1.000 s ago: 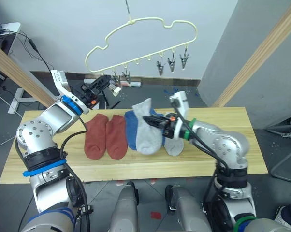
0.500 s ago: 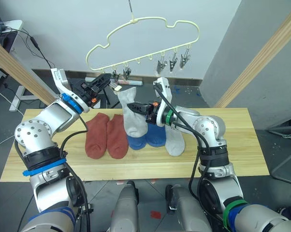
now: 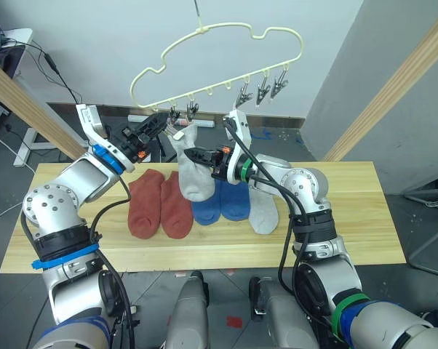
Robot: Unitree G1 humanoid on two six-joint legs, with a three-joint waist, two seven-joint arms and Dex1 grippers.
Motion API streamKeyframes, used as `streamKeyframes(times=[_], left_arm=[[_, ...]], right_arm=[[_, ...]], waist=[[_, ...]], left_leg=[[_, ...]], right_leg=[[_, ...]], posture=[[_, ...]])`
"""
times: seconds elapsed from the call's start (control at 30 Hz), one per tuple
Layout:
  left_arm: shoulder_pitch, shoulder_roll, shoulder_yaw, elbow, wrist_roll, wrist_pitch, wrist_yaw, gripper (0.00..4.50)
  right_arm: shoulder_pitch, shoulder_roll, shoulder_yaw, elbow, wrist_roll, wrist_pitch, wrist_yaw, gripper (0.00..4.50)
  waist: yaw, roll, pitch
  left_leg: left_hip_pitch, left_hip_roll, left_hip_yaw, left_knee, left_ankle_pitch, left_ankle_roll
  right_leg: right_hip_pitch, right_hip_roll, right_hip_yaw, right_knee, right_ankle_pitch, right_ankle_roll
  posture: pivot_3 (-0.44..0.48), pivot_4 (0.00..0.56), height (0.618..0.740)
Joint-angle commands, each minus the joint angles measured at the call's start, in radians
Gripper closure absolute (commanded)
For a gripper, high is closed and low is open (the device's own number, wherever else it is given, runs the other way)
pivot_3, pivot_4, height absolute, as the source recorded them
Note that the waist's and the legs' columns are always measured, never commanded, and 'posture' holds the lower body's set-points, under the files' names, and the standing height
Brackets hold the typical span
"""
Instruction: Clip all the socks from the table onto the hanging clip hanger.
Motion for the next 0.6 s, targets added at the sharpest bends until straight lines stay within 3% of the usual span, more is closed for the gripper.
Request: streamKeyframes(times=[0.03, 0.3, 0.53, 0.6], left_arm=[[0.011, 0.025, 0.0, -0.05, -0.017, 0.004, -0.015, 2.56], [0.019, 0.048, -0.007, -0.059, -0.009, -0.007, -0.017, 0.07], [0.04, 0.061, -0.018, -0.082, -0.01, -0.009, -0.029, 0.01], [0.048, 0.065, -0.022, -0.088, -0.006, -0.012, -0.034, 0.0]], right_arm=[[-0.026, 0.043, 0.0, -0.022, 0.023, -0.022, -0.005, 4.5], [-0.02, 0.184, -0.158, 0.092, 0.196, 0.028, -0.183, 4.5], [-0.055, 0.238, -0.265, 0.199, 0.419, 0.046, -0.37, 4.5], [-0.06, 0.243, -0.266, 0.216, 0.464, 0.036, -0.4, 3.97]], waist=[[0.001, 0.0, 0.003], [0.002, -0.001, 0.004], [0.002, -0.001, 0.004], [0.001, -0.001, 0.004]], left_leg=[[0.0, 0.0, 0.0, 0.0, 0.0, 0.0], [-0.002, 0.0, 0.0, 0.0, 0.0, 0.0], [-0.002, 0.0, 0.0, 0.0, 0.0, 0.0], [-0.002, 0.0, 0.0, 0.0, 0.0, 0.0]], right_leg=[[0.0, 0.0, 0.0, 0.0, 0.0, 0.0], [-0.001, -0.001, -0.001, -0.001, 0.0, 0.0], [-0.001, -0.001, 0.0, -0.001, 0.0, 0.0], [-0.001, -0.001, 0.0, -0.001, 0.0, 0.0]], posture=[[0.187, 0.375, 0.74], [0.187, 0.374, 0.74], [0.195, 0.373, 0.74], [0.195, 0.373, 0.74]])
